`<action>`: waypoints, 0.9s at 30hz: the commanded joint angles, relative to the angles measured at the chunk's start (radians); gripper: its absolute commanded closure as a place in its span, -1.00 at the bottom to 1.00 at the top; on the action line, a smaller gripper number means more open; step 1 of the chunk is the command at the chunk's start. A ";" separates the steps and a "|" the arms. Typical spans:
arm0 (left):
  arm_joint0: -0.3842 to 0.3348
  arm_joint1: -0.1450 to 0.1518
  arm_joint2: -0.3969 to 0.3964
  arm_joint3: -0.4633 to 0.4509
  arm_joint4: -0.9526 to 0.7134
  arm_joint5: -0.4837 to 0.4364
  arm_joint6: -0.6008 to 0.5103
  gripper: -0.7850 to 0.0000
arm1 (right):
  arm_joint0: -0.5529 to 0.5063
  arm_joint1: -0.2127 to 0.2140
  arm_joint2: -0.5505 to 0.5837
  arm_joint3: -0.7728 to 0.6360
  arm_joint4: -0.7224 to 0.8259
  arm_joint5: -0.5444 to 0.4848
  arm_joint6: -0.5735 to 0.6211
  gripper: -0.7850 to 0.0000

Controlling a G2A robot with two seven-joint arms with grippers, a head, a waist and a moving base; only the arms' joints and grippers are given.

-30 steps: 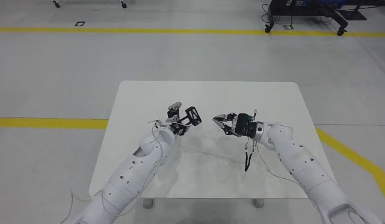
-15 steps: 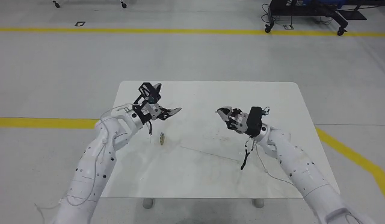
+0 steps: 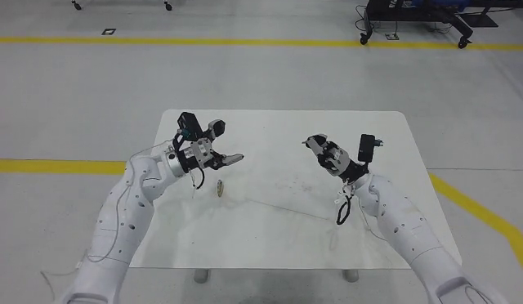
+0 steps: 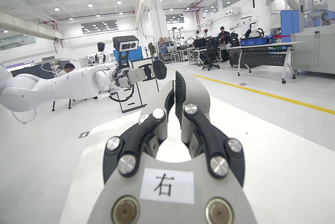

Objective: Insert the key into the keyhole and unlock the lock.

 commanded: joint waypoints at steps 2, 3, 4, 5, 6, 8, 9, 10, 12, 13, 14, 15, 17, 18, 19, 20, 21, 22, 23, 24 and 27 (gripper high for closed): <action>0.024 -0.011 0.107 0.032 -0.281 0.000 0.049 -1.00 | -0.005 -0.005 -0.004 -0.008 0.057 -0.016 0.056 1.00; 0.021 -0.012 0.151 0.041 -0.404 0.000 0.054 -1.00 | -0.005 -0.010 -0.015 -0.008 0.091 -0.023 0.092 1.00; 0.007 -0.011 0.190 0.056 -0.520 0.000 0.033 -1.00 | 0.000 -0.016 -0.029 -0.004 0.131 -0.042 0.134 1.00; -0.010 -0.009 0.228 0.068 -0.633 0.000 -0.005 -1.00 | 0.009 -0.022 -0.039 0.005 0.170 -0.043 0.177 1.00; -0.029 -0.006 0.261 0.078 -0.748 0.000 -0.052 -1.00 | 0.017 -0.029 -0.053 0.014 0.216 -0.049 0.220 1.00; -0.043 -0.004 0.279 0.083 -0.824 0.000 -0.087 -1.00 | 0.021 -0.034 -0.065 0.019 0.251 -0.049 0.250 1.00; -0.043 -0.004 0.279 0.083 -0.824 0.000 -0.087 -1.00 | 0.021 -0.034 -0.065 0.019 0.251 -0.049 0.250 1.00; -0.043 -0.004 0.279 0.083 -0.824 0.000 -0.087 -1.00 | 0.021 -0.034 -0.065 0.019 0.251 -0.049 0.250 1.00; -0.043 -0.004 0.279 0.083 -0.824 0.000 -0.087 -1.00 | 0.021 -0.034 -0.065 0.019 0.251 -0.049 0.250 1.00; -0.043 -0.004 0.279 0.083 -0.824 0.000 -0.087 -0.91 | 0.021 -0.034 -0.065 0.019 0.251 -0.049 0.250 1.00; -0.043 -0.004 0.279 0.083 -0.824 0.000 -0.087 -0.80 | 0.021 -0.034 -0.065 0.019 0.251 -0.049 0.250 1.00; -0.043 -0.004 0.279 0.083 -0.824 0.000 -0.087 -0.63 | 0.021 -0.034 -0.065 0.019 0.251 -0.049 0.250 1.00; -0.043 -0.004 0.279 0.083 -0.824 0.000 -0.087 -0.40 | 0.021 -0.034 -0.065 0.019 0.251 -0.049 0.250 1.00; -0.043 -0.004 0.279 0.083 -0.824 0.000 -0.087 -0.33 | 0.021 -0.034 -0.065 0.019 0.251 -0.049 0.250 1.00; -0.043 -0.004 0.279 0.083 -0.824 0.000 -0.087 -0.27 | 0.021 -0.034 -0.065 0.019 0.251 -0.049 0.250 1.00; -0.043 -0.004 0.279 0.083 -0.824 0.000 -0.087 -0.14 | 0.021 -0.034 -0.065 0.019 0.251 -0.049 0.250 1.00; -0.043 -0.004 0.279 0.083 -0.824 0.000 -0.087 -0.04 | 0.021 -0.034 -0.065 0.019 0.251 -0.049 0.250 1.00; -0.043 -0.004 0.279 0.083 -0.824 0.000 -0.087 0.00 | 0.021 -0.034 -0.065 0.019 0.251 -0.049 0.250 1.00; -0.043 -0.004 0.279 0.083 -0.824 0.000 -0.087 -0.01 | 0.021 -0.034 -0.065 0.019 0.251 -0.049 0.250 1.00; -0.043 -0.004 0.279 0.083 -0.824 0.000 -0.087 -0.04 | 0.021 -0.034 -0.065 0.019 0.251 -0.049 0.250 1.00; -0.043 -0.004 0.279 0.083 -0.824 0.000 -0.087 -1.00 | 0.021 -0.034 -0.065 0.019 0.251 -0.049 0.250 1.00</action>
